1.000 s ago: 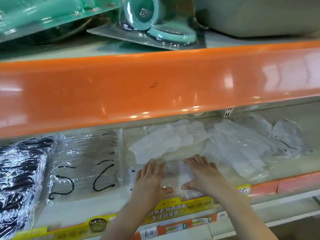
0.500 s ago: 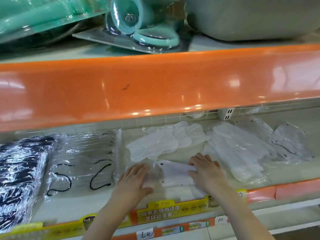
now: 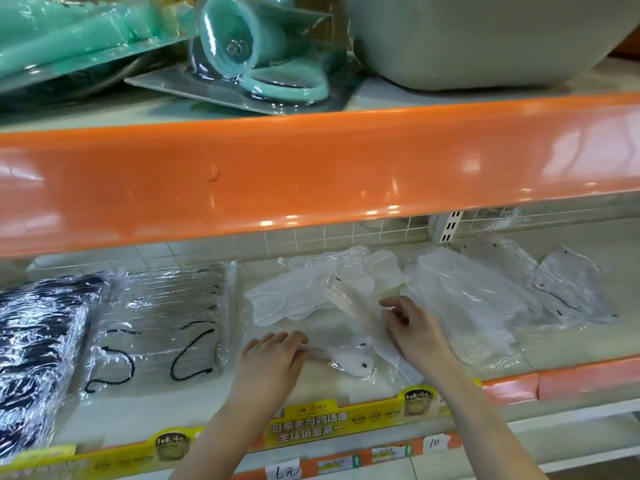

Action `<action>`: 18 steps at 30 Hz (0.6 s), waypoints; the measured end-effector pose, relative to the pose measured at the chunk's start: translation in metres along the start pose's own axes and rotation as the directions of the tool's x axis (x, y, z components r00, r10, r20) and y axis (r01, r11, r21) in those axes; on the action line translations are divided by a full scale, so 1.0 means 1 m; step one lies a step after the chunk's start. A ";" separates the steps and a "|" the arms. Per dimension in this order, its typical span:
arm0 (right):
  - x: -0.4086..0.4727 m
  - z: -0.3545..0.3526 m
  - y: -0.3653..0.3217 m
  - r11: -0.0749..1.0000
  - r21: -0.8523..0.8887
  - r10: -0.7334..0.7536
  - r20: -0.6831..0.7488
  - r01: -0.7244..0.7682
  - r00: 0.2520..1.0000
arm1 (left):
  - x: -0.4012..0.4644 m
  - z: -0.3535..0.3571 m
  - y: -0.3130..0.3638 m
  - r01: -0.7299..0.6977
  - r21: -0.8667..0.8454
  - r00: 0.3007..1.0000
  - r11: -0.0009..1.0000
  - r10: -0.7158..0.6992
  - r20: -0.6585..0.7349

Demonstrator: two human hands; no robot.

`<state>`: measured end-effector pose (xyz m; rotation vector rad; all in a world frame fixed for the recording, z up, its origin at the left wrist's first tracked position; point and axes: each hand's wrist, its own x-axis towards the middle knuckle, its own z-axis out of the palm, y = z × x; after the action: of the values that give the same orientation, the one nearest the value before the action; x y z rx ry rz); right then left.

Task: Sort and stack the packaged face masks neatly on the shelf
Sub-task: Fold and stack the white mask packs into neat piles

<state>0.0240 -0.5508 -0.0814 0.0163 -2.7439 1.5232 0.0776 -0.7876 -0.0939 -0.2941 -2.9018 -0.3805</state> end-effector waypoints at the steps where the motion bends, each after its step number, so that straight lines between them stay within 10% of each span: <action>1: 0.001 0.001 0.001 1.000 0.005 0.009 0.007 -0.010 1.000 | 0.002 -0.001 0.002 -0.002 0.003 1.000 1.000 0.003 -0.021; 10: 0.000 0.001 -0.001 0.996 -0.062 -0.060 0.047 0.063 0.997 | 0.038 -0.003 0.000 0.307 -0.251 0.927 0.918 -0.229 0.297; 18: -0.019 -0.011 -0.008 0.932 -0.249 -0.166 0.352 0.263 0.921 | 0.059 0.001 -0.018 0.393 -0.380 0.909 0.837 -0.291 0.299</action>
<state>0.0427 -0.5460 -0.0690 0.6055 -3.0593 1.1333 0.0165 -0.7942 -0.0857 0.1467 -3.0615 -1.1350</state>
